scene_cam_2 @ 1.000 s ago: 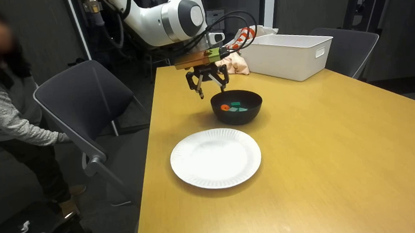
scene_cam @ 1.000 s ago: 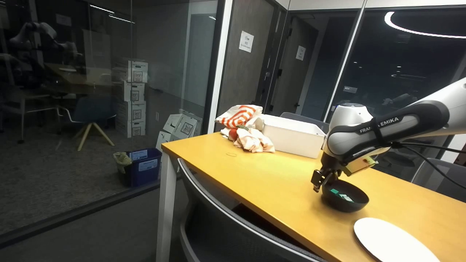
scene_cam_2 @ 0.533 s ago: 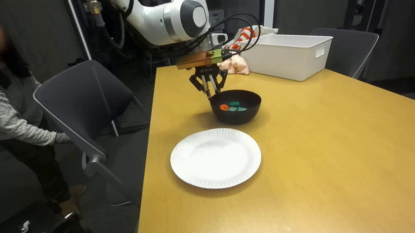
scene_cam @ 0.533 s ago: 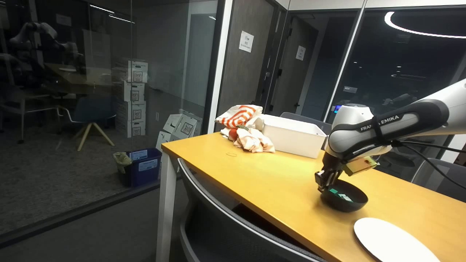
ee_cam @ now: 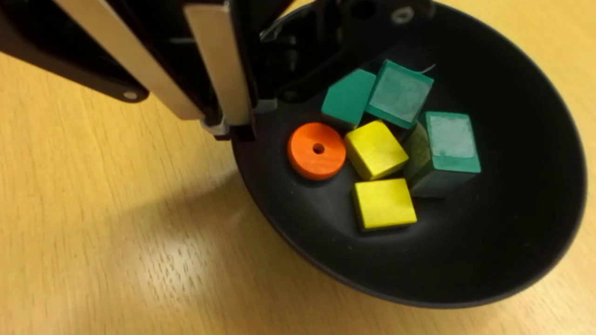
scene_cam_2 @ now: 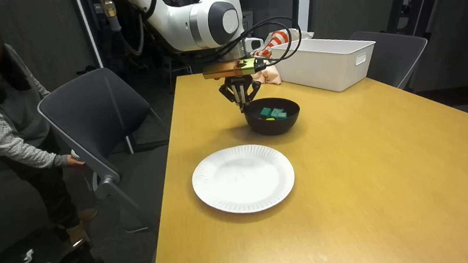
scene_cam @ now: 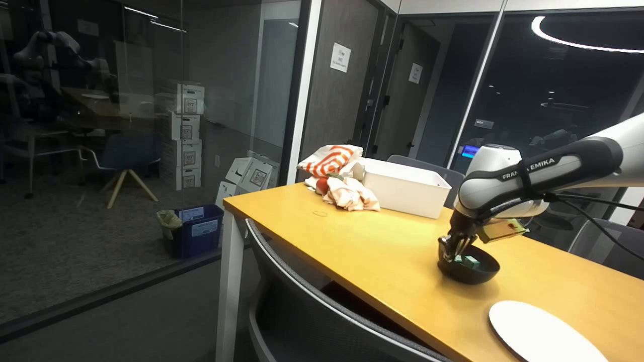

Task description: Put the blocks in the bowl onto the white plate.

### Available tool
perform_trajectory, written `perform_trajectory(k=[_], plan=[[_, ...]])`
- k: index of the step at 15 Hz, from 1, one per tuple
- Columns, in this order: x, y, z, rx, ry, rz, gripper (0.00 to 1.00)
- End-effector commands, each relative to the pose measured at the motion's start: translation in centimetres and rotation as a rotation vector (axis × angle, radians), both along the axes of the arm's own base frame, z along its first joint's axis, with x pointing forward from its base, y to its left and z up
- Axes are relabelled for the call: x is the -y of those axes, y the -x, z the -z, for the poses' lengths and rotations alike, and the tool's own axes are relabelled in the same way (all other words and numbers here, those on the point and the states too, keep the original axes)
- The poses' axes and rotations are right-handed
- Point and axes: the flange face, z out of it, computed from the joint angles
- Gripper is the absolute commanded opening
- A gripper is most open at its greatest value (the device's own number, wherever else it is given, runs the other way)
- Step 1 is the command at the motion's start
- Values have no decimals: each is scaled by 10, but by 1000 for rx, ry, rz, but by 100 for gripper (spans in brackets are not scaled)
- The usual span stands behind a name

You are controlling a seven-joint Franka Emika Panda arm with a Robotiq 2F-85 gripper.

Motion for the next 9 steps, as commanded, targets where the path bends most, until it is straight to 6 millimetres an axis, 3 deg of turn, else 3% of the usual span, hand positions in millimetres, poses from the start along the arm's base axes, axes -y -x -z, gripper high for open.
perform_trajectory(k=[1,3,9], plan=[[9,5,8,22,-46,33,8],[7,8,3,42,-74,46,7],[-17,33,-37,162,-178,80,7]])
